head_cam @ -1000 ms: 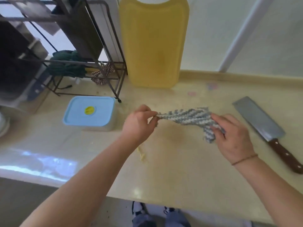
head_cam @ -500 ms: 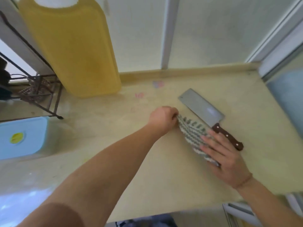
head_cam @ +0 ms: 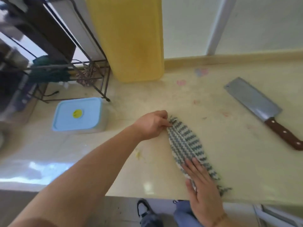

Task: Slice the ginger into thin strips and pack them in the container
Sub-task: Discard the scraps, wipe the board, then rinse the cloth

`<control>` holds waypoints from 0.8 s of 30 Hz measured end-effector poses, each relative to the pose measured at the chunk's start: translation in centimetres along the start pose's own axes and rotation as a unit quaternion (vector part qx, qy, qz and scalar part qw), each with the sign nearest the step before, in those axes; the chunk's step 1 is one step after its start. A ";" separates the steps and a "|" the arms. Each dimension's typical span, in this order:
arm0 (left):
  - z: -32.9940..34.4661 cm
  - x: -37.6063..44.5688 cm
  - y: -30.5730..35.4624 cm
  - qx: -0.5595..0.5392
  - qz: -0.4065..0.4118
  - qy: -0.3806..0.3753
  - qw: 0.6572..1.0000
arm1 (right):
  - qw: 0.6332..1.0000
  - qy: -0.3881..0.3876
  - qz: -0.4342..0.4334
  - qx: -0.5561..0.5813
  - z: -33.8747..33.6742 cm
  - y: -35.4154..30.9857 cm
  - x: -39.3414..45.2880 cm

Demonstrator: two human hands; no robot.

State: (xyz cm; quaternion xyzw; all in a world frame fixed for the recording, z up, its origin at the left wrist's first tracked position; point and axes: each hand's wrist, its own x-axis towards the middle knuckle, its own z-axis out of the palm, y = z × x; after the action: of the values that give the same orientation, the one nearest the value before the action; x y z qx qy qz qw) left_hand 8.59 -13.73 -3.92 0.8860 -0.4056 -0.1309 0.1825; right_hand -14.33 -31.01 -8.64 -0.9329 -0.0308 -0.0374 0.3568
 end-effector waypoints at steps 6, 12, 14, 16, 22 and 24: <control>-1.4 -9.0 -3.4 -0.034 -0.117 0.034 0.992 | 0.994 0.031 0.058 0.082 5.9 -7.2 0.9; -0.9 -17.6 -6.3 0.017 -0.189 0.114 0.975 | 0.988 0.036 0.091 0.117 10.6 -13.3 3.0; -0.9 -20.1 -7.4 0.017 -0.221 0.145 0.964 | 0.988 0.030 0.087 0.121 12.0 -14.9 4.0; -1.1 -22.3 -8.2 0.022 -0.255 0.173 0.951 | 0.989 0.019 0.079 0.126 13.3 -16.4 4.9; -1.6 -28.7 -11.1 0.038 -0.354 0.232 0.905 | 0.990 -0.066 0.042 0.118 16.6 -20.3 8.1; -1.5 -30.9 -11.8 0.054 -0.379 0.239 0.892 | 0.985 -0.108 0.007 0.134 17.1 -20.7 9.1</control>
State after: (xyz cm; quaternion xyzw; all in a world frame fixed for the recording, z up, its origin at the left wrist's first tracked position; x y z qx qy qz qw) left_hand -2.60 17.44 -5.02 0.9855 0.0105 0.0476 0.1628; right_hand -6.20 -3.88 -6.81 -0.8753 -0.0676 0.0700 0.4737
